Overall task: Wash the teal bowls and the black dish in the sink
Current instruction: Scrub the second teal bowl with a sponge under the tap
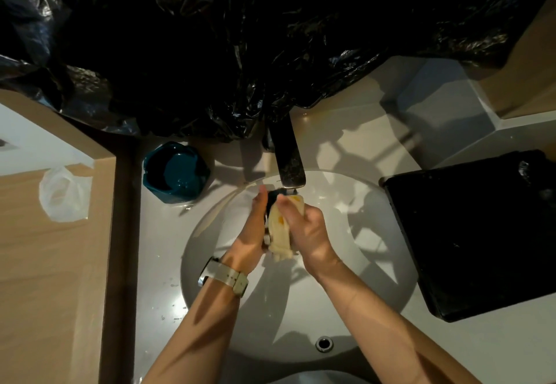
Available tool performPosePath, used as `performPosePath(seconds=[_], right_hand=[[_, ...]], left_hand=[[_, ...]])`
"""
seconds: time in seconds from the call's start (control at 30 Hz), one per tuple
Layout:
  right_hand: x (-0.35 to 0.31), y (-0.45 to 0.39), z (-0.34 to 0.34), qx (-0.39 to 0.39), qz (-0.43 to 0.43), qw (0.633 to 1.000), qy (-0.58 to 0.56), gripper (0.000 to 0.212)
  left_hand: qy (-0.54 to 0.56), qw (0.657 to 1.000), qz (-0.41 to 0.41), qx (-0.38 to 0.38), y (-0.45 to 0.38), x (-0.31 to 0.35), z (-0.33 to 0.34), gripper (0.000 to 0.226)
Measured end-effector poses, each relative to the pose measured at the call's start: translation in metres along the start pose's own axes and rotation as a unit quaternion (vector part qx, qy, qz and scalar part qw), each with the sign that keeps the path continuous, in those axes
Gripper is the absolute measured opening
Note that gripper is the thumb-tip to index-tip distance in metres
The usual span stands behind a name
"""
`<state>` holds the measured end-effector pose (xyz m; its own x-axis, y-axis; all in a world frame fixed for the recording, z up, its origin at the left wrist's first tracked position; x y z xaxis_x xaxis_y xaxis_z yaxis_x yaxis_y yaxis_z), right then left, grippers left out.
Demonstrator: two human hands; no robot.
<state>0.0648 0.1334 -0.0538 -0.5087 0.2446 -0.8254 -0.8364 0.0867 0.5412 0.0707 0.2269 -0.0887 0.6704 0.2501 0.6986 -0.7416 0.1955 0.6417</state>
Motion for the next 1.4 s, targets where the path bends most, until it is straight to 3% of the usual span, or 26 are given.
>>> performPosePath(seconds=[0.1,0.23,0.3,0.37,0.47,0.53,0.6,0.73,0.8,0.9,0.97,1.1,1.2,1.27,1.33,1.4], right_hand=[[-0.003,0.007,0.002,-0.007,-0.026,1.0,-0.004,0.023],[0.0,0.005,0.0,0.005,0.111,0.994,-0.018,0.041],[-0.001,0.004,-0.001,0.027,0.154,0.988,-0.004,0.037],[-0.003,0.0,0.0,0.028,0.12,0.992,-0.007,0.036],[-0.007,0.001,0.006,-0.007,-0.007,1.0,0.002,0.029],[-0.008,0.005,0.008,-0.014,-0.048,0.999,0.022,0.021],[-0.004,0.003,0.005,-0.003,-0.009,1.0,0.018,0.026],[0.003,0.002,0.0,0.002,0.169,0.983,-0.076,0.04],[0.0,-0.001,-0.002,-0.003,0.144,0.988,-0.062,0.035],[-0.001,0.0,-0.001,-0.003,0.032,0.999,-0.02,0.033],[0.0,0.002,0.0,-0.005,0.016,1.0,-0.006,0.034],[0.007,-0.008,-0.006,-0.007,0.149,0.988,-0.042,0.035],[0.01,-0.013,-0.002,-0.051,0.221,0.968,-0.11,0.025],[0.007,-0.017,-0.004,-0.049,0.164,0.982,-0.078,0.029],[0.002,-0.013,-0.005,-0.041,0.078,0.996,-0.008,0.037],[0.001,-0.006,0.001,-0.052,0.04,0.998,0.014,0.04]], left_hand=[[-0.006,1.0,-0.011,-0.007,-0.001,0.003,0.008,0.057],[-0.039,0.997,0.054,0.038,-0.001,0.002,0.008,0.062],[-0.026,0.995,0.086,0.045,0.003,0.005,0.007,0.046],[0.011,0.995,0.091,0.038,0.005,0.006,0.001,0.041],[0.09,0.996,0.021,-0.008,0.006,0.004,0.001,0.05],[0.066,0.998,-0.004,-0.015,0.005,0.004,0.003,0.058],[0.001,1.0,0.013,0.015,0.005,0.003,0.005,0.057],[-0.154,0.98,0.118,0.038,0.003,0.002,-0.002,0.042],[-0.08,0.991,0.104,0.026,0.007,0.006,-0.003,0.027],[0.055,0.998,0.005,-0.024,0.009,0.002,0.007,0.048],[0.016,1.0,-0.001,-0.017,0.012,0.003,0.013,0.058],[-0.111,0.985,0.117,0.065,0.013,0.004,0.005,0.045],[-0.199,0.963,0.177,0.051,0.017,0.008,0.003,0.053],[-0.117,0.981,0.151,0.041,0.017,0.013,-0.001,0.059],[-0.001,0.997,0.058,0.041,0.016,0.011,-0.001,0.05],[0.005,1.0,0.012,0.029,0.012,0.011,0.003,0.048]])
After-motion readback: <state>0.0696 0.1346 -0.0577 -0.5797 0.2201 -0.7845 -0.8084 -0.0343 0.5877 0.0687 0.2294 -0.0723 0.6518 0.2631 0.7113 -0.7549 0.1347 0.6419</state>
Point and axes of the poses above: each hand's wrist, its own y-axis away from the middle knuckle, its own z-axis out of the palm, x = y × z, the point moved 7 cm from there along -y, towards the middle knuckle, and after that the axes turned 3 degrees about -y, right-handed, at the moved point
